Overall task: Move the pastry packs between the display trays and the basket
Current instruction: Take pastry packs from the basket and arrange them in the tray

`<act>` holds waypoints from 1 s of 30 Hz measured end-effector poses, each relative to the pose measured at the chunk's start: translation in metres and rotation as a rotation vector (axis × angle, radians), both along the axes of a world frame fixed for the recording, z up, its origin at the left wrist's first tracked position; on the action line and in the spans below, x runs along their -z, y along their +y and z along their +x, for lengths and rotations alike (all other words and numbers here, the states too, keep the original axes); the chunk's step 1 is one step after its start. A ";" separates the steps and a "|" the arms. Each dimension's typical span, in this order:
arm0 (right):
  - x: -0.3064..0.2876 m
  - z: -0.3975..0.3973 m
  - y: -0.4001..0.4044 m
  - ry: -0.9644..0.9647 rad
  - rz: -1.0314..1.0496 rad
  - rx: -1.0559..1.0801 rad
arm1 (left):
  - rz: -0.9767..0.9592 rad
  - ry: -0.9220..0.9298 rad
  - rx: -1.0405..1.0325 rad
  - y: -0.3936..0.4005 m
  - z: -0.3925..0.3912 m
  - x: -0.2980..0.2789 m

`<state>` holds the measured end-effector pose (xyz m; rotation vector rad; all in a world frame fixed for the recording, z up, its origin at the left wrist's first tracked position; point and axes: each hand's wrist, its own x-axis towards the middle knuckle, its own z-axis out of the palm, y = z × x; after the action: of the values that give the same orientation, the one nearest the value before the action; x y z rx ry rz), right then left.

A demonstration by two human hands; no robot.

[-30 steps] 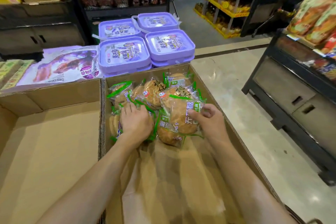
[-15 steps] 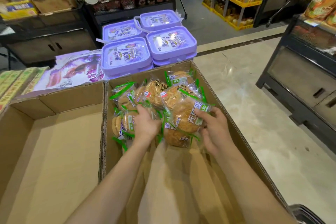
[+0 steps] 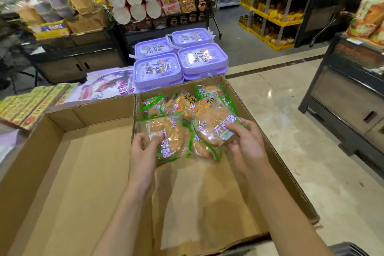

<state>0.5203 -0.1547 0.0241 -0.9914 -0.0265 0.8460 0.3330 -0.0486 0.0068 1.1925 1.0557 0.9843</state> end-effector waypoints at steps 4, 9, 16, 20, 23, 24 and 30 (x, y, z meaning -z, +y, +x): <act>-0.018 -0.037 -0.063 -0.062 0.095 0.026 | 0.035 -0.079 0.038 -0.058 -0.035 -0.026; -0.018 -0.097 -0.187 -0.070 0.050 0.216 | 0.065 -0.073 0.275 -0.145 -0.067 -0.027; 0.006 -0.174 -0.400 0.231 -0.016 0.489 | -0.257 -0.218 0.632 -0.304 -0.083 0.004; 0.034 -0.208 -0.504 0.363 0.059 0.682 | -0.340 -0.128 0.733 -0.385 -0.072 0.028; 0.054 -0.220 -0.570 0.418 0.070 0.760 | -0.365 -0.056 0.790 -0.444 -0.056 0.045; 0.059 -0.220 -0.588 0.431 0.069 0.770 | -0.364 -0.043 0.806 -0.463 -0.050 0.051; 0.093 -0.182 -0.710 0.428 -0.002 0.716 | -0.380 0.076 0.891 -0.579 -0.021 0.094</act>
<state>0.3387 -0.8649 -0.0686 -0.7226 0.6596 0.3762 0.3119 -0.6271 -0.0869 1.1987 0.6065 0.0405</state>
